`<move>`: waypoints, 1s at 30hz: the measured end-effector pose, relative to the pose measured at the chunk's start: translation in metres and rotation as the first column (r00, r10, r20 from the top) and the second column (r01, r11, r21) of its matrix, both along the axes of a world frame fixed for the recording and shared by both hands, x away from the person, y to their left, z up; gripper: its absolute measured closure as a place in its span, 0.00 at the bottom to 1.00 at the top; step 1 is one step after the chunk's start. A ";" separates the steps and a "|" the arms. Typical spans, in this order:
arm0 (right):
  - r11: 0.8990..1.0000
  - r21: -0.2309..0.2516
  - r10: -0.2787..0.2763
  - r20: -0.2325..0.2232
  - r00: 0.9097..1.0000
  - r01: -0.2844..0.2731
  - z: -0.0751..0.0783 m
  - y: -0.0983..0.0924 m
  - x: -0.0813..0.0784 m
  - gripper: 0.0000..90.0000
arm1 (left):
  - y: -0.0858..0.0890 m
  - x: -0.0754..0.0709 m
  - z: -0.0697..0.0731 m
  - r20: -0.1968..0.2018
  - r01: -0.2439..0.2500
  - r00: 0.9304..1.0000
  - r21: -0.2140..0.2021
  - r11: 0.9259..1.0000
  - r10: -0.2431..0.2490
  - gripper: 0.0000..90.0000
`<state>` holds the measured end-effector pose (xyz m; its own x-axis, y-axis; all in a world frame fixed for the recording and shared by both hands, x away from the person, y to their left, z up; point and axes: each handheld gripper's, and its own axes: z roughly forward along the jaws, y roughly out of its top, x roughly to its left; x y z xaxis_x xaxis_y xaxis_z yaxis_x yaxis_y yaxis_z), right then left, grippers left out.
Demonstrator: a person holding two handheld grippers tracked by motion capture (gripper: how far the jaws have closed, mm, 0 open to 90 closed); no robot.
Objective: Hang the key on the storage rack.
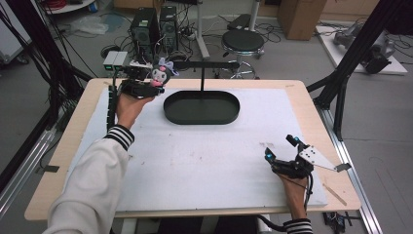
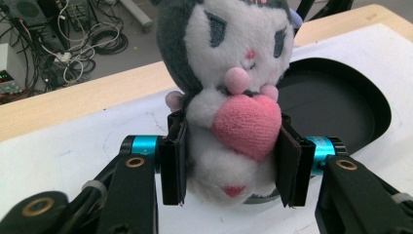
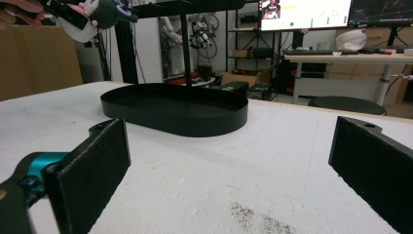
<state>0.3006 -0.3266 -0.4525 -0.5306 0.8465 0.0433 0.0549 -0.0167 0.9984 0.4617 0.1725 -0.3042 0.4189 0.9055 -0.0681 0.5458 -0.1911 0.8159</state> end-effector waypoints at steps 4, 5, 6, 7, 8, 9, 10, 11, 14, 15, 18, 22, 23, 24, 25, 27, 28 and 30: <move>1.000 -0.001 0.000 0.000 1.000 0.000 0.000 0.000 0.000 0.01 | 0.002 -0.001 0.002 0.008 -0.003 1.000 -0.002 1.000 0.003 0.60; 1.000 -0.001 0.000 0.000 1.000 0.000 0.000 0.000 0.000 0.01 | 0.002 -0.001 0.002 0.007 -0.007 1.000 -0.002 1.000 0.007 0.60; 1.000 -0.002 0.000 0.002 1.000 0.000 0.000 0.000 0.000 0.01 | 0.002 -0.001 0.002 0.004 -0.007 1.000 0.001 1.000 0.007 0.60; 1.000 -0.002 0.000 0.002 1.000 0.000 0.000 0.000 0.000 0.01 | 0.000 0.000 0.003 0.010 -0.012 1.000 0.000 1.000 0.012 0.60; 1.000 -0.002 -0.001 0.002 1.000 0.001 0.000 0.000 0.000 0.01 | 0.000 0.000 0.003 0.010 -0.012 1.000 0.000 1.000 0.012 0.60; 1.000 -0.004 -0.001 0.000 1.000 0.001 0.000 0.000 0.000 0.01 | -0.002 0.001 0.005 0.018 -0.014 1.000 0.001 1.000 0.014 0.60; 1.000 -0.003 -0.001 0.000 1.000 0.001 0.000 0.000 0.000 0.01 | -0.002 0.001 0.005 0.018 -0.014 1.000 0.001 1.000 0.014 0.60; 1.000 -0.002 0.000 -0.001 1.000 0.000 0.000 0.000 0.000 0.01 | -0.003 0.001 0.005 0.020 -0.015 1.000 0.012 1.000 0.014 0.60; 1.000 -0.003 0.000 -0.001 1.000 0.000 0.000 0.000 0.000 0.01 | -0.003 0.005 0.005 0.021 -0.030 0.999 0.004 1.000 0.030 0.60; 1.000 -0.003 0.000 0.000 1.000 0.000 0.000 0.000 0.000 0.01 | -0.003 0.005 0.005 0.021 -0.030 0.999 0.004 1.000 0.030 0.60; 1.000 -0.002 0.000 -0.001 1.000 0.000 0.000 0.000 0.000 0.01 | -0.003 0.007 0.004 0.024 -0.042 0.999 0.000 0.999 0.042 0.60; 1.000 -0.001 0.000 -0.006 1.000 0.000 0.000 0.000 0.000 0.01 | -0.005 0.010 0.003 0.026 -0.048 0.999 0.000 0.999 0.048 0.60; 1.000 -0.002 0.000 -0.004 1.000 0.000 0.000 0.000 0.000 0.01 | -0.005 0.010 0.002 0.024 -0.048 0.999 -0.005 0.999 0.048 0.60; 1.000 -0.001 0.001 -0.003 1.000 -0.001 0.000 0.000 0.000 0.01 | -0.005 0.011 0.001 0.024 -0.051 0.998 -0.006 0.999 0.052 0.60; 1.000 -0.002 0.000 -0.003 1.000 0.000 0.000 0.000 0.000 0.01 | -0.005 0.012 0.000 0.017 -0.049 0.999 -0.006 0.999 0.049 0.60; 1.000 -0.002 0.000 -0.003 1.000 0.000 0.000 0.000 0.000 0.01 | -0.006 0.014 -0.003 0.007 -0.049 0.999 -0.006 0.999 0.049 0.60; 1.000 -0.002 0.000 -0.003 1.000 0.000 0.000 0.000 0.000 0.01 | -0.006 0.014 -0.005 0.006 -0.050 0.999 -0.004 0.999 0.050 0.60; 1.000 0.000 0.001 -0.005 1.000 -0.001 0.000 0.000 0.000 0.01 | -0.007 0.015 -0.009 -0.001 -0.049 0.999 -0.005 0.999 0.049 0.60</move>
